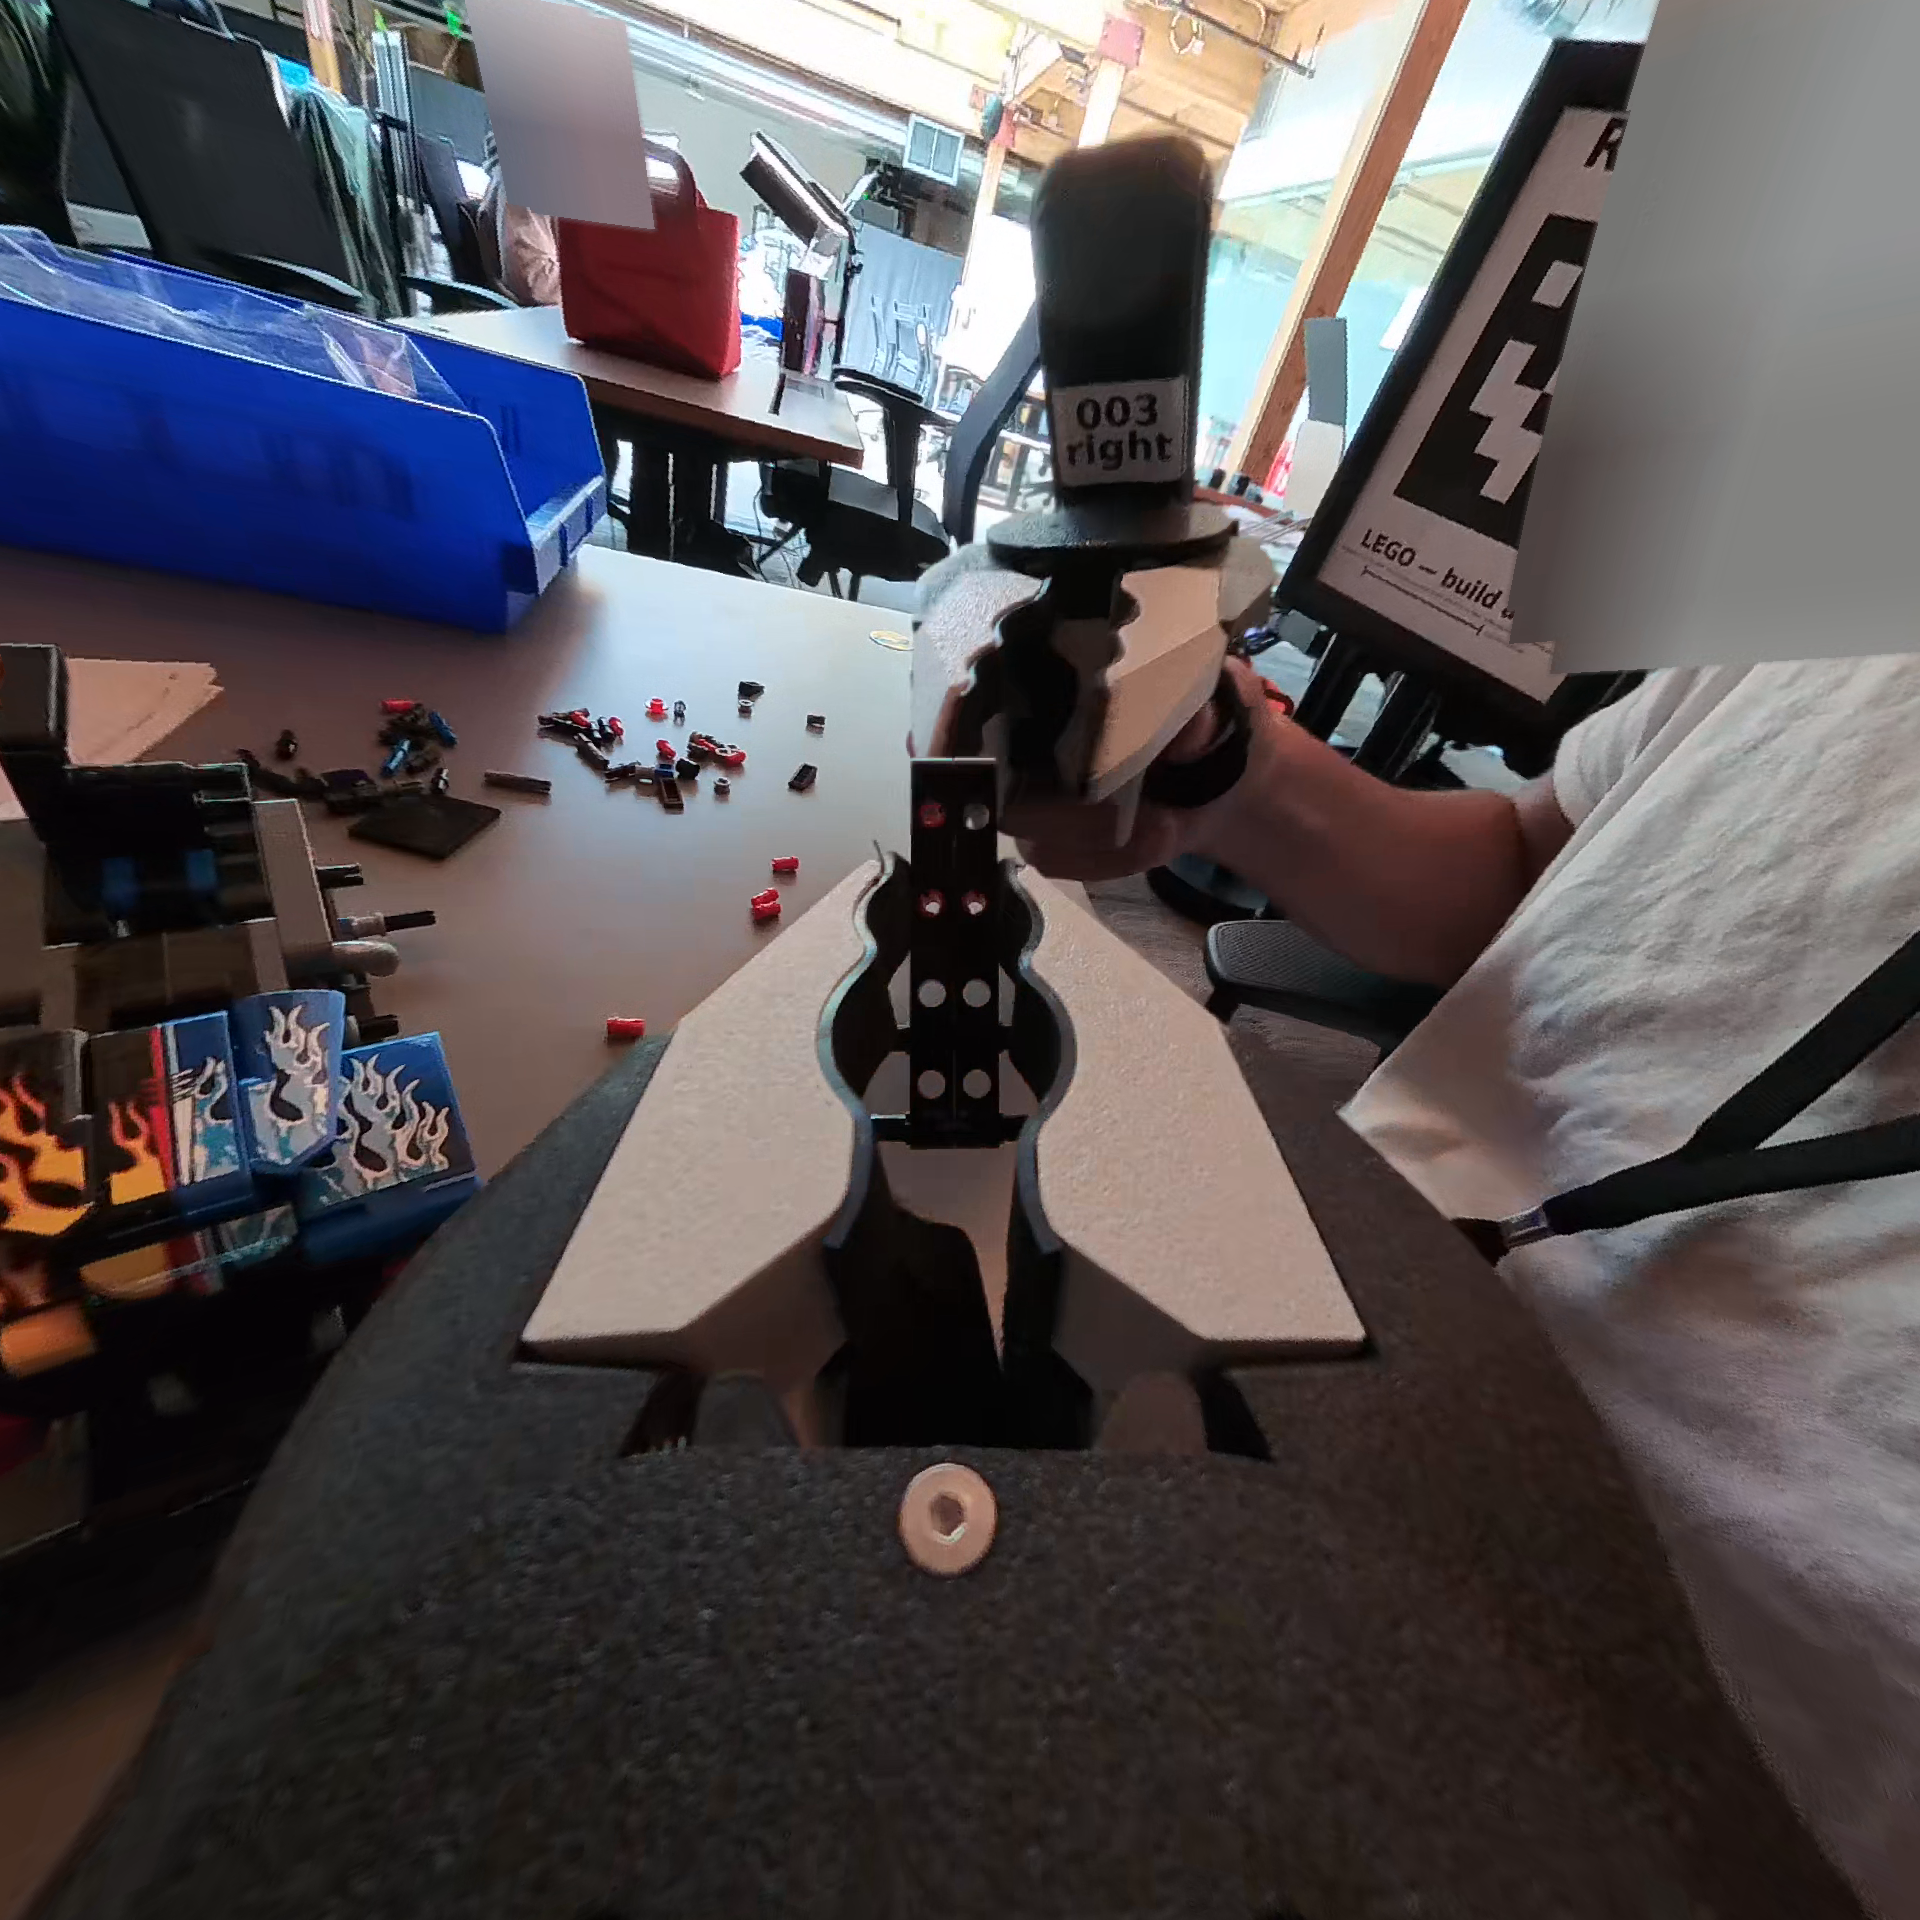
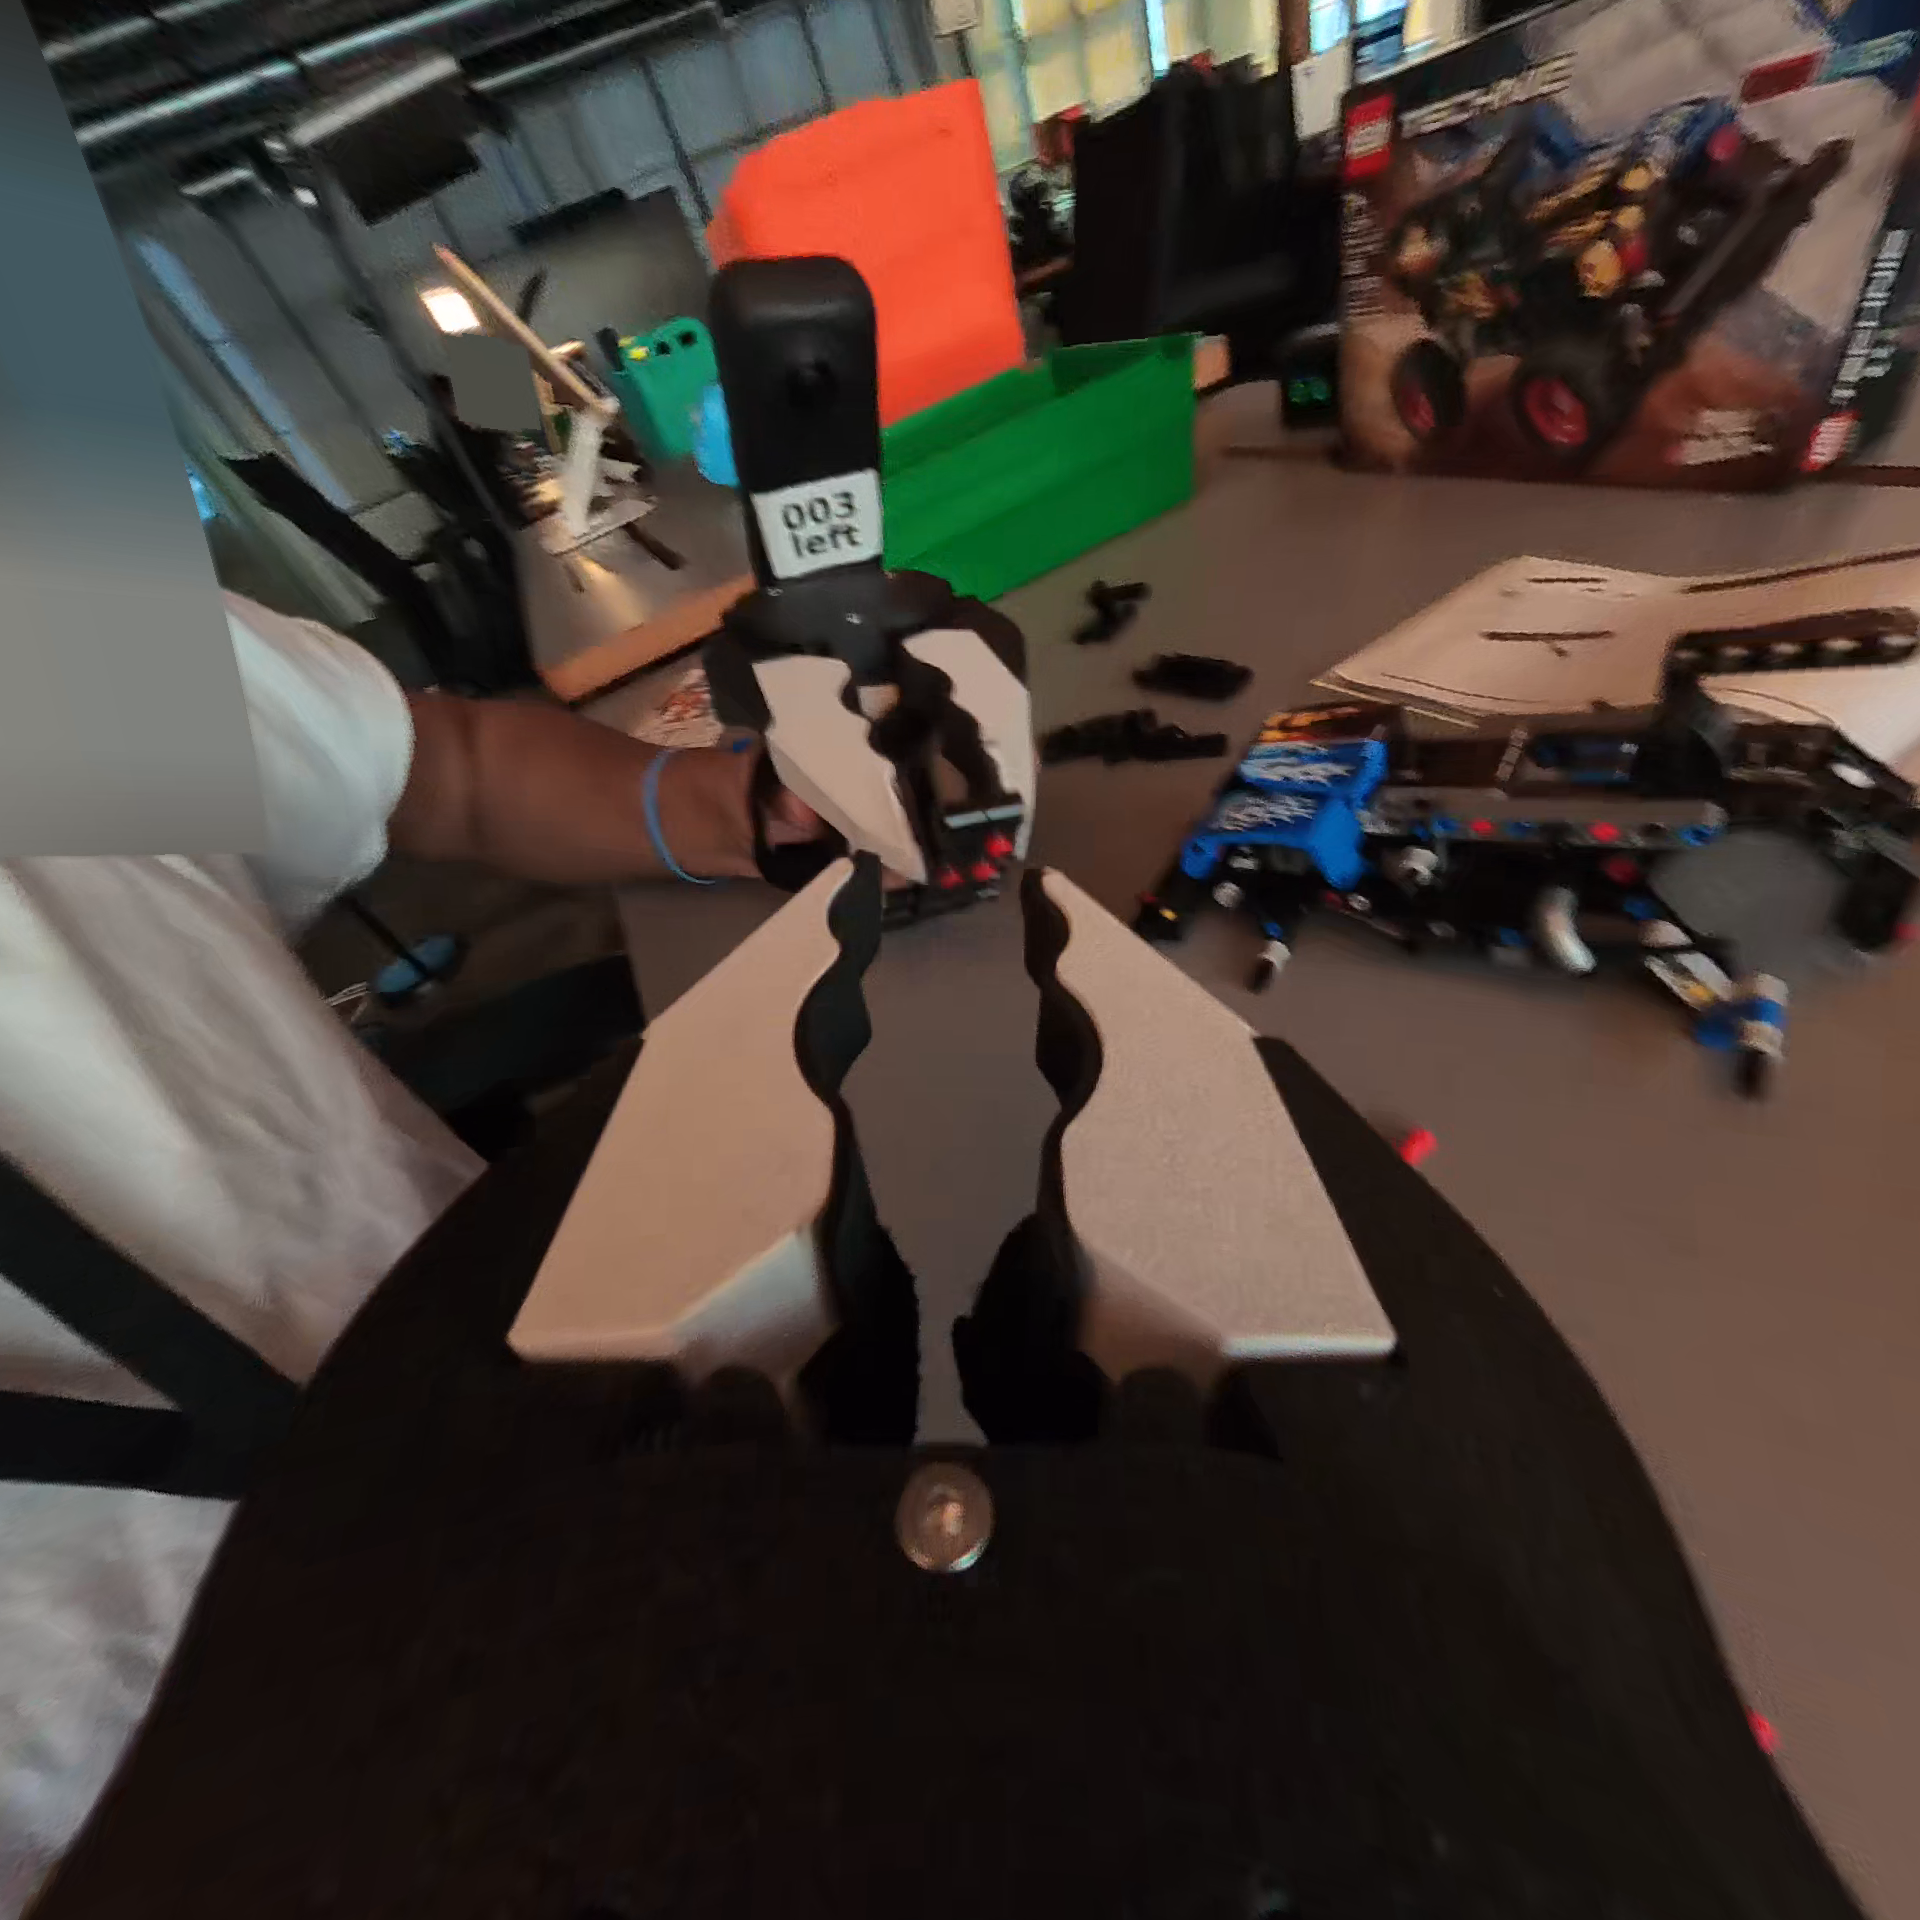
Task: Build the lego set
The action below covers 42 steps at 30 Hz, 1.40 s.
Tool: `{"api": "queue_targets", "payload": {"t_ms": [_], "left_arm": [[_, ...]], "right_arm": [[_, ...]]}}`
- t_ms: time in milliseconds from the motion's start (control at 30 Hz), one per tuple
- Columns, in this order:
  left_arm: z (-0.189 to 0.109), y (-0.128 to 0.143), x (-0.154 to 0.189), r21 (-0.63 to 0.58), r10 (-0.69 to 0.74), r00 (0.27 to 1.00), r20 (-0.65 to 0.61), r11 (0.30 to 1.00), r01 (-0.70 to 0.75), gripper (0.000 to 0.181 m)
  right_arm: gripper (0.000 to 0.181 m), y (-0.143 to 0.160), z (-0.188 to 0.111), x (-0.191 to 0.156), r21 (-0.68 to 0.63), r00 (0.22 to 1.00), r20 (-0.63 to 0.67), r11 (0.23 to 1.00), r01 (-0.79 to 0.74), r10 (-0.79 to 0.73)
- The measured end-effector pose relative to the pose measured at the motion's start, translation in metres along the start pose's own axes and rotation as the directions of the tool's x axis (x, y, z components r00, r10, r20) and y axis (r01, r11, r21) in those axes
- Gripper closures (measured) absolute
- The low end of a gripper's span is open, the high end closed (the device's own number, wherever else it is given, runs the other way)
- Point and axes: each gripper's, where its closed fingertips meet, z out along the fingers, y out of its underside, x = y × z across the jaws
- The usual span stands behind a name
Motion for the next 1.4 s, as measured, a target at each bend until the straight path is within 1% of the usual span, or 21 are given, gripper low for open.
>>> {"api": "queue_targets", "payload": {"t_ms": [33, 100, 167, 200, 233, 333, 433, 500, 567, 667, 833, 867, 900, 967, 1033, 1067, 1100, 1167, 1200, 1267, 1400], "left_arm": [[0.001, 0.001, -0.001, -0.002, 0.018, 1.0, 0.013, 1.0, -0.018, 0.167], [0.002, 0.004, -0.001, -0.023, 0.085, 0.995, 0.049, 0.996, -0.084, 0.167], [0.003, 0.007, -0.006, -0.079, 0.238, 0.961, 0.144, 0.97, -0.229, 0.167], [0.003, 0.009, -0.008, -0.118, 0.332, 0.924, 0.19, 0.942, -0.314, 0.167], [0.003, 0.009, -0.011, -0.161, 0.417, 0.876, 0.241, 0.908, -0.388, 0.167], [0.005, 0.014, -0.021, -0.305, 0.6, 0.718, 0.354, 0.799, -0.518, 0.167], [0.008, 0.016, -0.019, -0.375, 0.702, 0.604, 0.378, 0.713, -0.593, 0.165], [0.01, 0.013, -0.013, -0.378, 0.718, 0.583, 0.382, 0.696, -0.61, 0.163], [0.009, 0.011, -0.013, -0.387, 0.715, 0.576, 0.397, 0.699, -0.601, 0.165], [0.008, 0.01, -0.012, -0.396, 0.708, 0.584, 0.396, 0.706, -0.587, 0.166], [0.007, 0.008, -0.009, -0.373, 0.692, 0.612, 0.384, 0.722, -0.583, 0.166], [0.007, 0.007, -0.009, -0.364, 0.683, 0.623, 0.38, 0.73, -0.578, 0.167], [0.006, 0.007, -0.009, -0.347, 0.661, 0.649, 0.377, 0.75, -0.563, 0.167], [-0.001, 0.0, -0.016, -0.284, 0.567, 0.725, 0.391, 0.824, -0.491, 0.167], [-0.011, -0.013, -0.021, -0.161, 0.398, 0.841, 0.366, 0.917, -0.364, 0.167], [-0.017, -0.022, -0.02, -0.067, 0.285, 0.902, 0.325, 0.958, -0.278, 0.167], [-0.022, -0.031, -0.02, 0.029, 0.169, 0.949, 0.266, 0.983, -0.183, 0.167], [-0.034, -0.043, -0.027, 0.154, -0.008, 0.983, 0.185, 0.988, -0.021, 0.167], [-0.039, -0.044, -0.032, 0.183, -0.052, 0.983, 0.176, 0.983, 0.019, 0.167], [-0.042, -0.042, -0.04, 0.191, -0.074, 0.981, 0.179, 0.981, 0.039, 0.167], [-0.035, -0.035, -0.037, 0.139, -0.027, 0.982, 0.188, 0.99, 0.001, 0.167]], "right_arm": [[0.156, -0.001, 0.003, -0.003, -0.006, 1.0, 0.017, 1.0, 0.006, -0.006], [0.157, 0.001, 0.009, 0.0, -0.029, 0.999, -0.026, 0.999, 0.023, -0.024], [0.161, 0.004, 0.013, 0.007, -0.044, 0.997, -0.082, 0.999, -0.006, 0.002], [0.166, 0.005, 0.013, 0.01, -0.041, 0.994, -0.109, 0.999, -0.031, 0.026], [0.167, 0.007, 0.013, 0.011, -0.04, 0.99, -0.13, 0.998, -0.054, 0.048], [0.173, 0.012, 0.011, 0.018, -0.047, 0.974, -0.222, 0.997, -0.059, 0.047], [0.173, 0.018, 0.012, 0.018, -0.081, 0.955, -0.296, 0.996, -0.036, 0.01], [0.174, 0.022, 0.014, 0.014, -0.121, 0.945, -0.326, 0.992, -0.02, -0.02], [0.174, 0.02, 0.014, 0.013, -0.133, 0.927, -0.371, 0.991, -0.002, -0.048], [0.174, 0.018, 0.013, 0.012, -0.138, 0.913, -0.405, 0.99, -0.004, -0.053], [0.173, 0.015, 0.012, 0.006, -0.099, 0.925, -0.38, 0.995, -0.03, -0.01], [0.168, 0.013, 0.012, 0.004, -0.092, 0.935, -0.355, 0.995, -0.032, -0.003], [0.165, 0.01, 0.009, 0.002, -0.081, 0.944, -0.33, 0.996, -0.03, 0.002], [0.166, -0.004, -0.008, 0.005, -0.03, 0.953, -0.303, 1.0, -0.003, -0.006], [0.167, -0.013, -0.023, 0.011, -0.016, 0.965, -0.249, 0.997, 0.081, -0.082], [0.164, -0.008, -0.029, 0.027, -0.068, 0.944, -0.29, 0.987, 0.143, -0.157], [0.159, 0.003, -0.032, 0.046, -0.158, 0.916, -0.332, 0.97, 0.183, -0.226], [0.159, 0.03, -0.031, 0.075, -0.331, 0.892, -0.368, 0.933, 0.139, -0.264], [0.16, 0.04, -0.026, 0.083, -0.381, 0.89, -0.376, 0.919, 0.105, -0.258], [0.162, 0.056, -0.015, 0.093, -0.436, 0.882, -0.398, 0.898, 0.06, -0.252], [0.167, 0.075, 0.0, 0.108, -0.527, 0.862, -0.427, 0.85, 0.009, -0.273]]}}
